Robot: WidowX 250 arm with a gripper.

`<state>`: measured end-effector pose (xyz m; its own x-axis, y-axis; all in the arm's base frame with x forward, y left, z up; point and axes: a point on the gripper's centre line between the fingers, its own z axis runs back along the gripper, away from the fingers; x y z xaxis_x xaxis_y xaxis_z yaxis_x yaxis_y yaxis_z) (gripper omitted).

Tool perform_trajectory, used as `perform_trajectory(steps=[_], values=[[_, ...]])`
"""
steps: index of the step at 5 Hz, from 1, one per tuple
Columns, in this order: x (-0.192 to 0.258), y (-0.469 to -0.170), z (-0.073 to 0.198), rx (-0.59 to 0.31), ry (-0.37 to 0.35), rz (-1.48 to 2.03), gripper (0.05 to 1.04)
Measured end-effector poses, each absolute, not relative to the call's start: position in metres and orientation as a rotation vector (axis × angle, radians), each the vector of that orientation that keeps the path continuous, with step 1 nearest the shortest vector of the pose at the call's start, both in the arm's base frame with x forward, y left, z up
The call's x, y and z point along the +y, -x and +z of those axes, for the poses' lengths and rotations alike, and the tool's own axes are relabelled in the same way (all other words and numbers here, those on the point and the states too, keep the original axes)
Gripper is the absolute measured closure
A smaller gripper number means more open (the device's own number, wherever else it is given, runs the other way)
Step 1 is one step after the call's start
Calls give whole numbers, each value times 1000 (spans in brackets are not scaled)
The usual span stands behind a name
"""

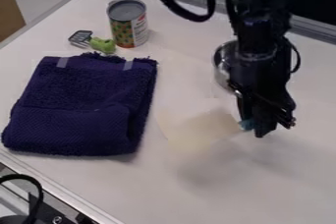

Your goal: Move the knife down to the right of the table

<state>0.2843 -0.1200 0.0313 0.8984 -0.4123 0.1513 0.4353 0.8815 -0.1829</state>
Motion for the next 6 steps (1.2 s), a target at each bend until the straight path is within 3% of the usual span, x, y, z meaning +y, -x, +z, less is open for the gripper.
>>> perform_trajectory(steps=[3,5,6], values=[[-118,-257,0,-120,230,-208,847],[-110,-264,-2,-162,230,-119,847],[-103,-266,-3,-175,231,-89,790]])
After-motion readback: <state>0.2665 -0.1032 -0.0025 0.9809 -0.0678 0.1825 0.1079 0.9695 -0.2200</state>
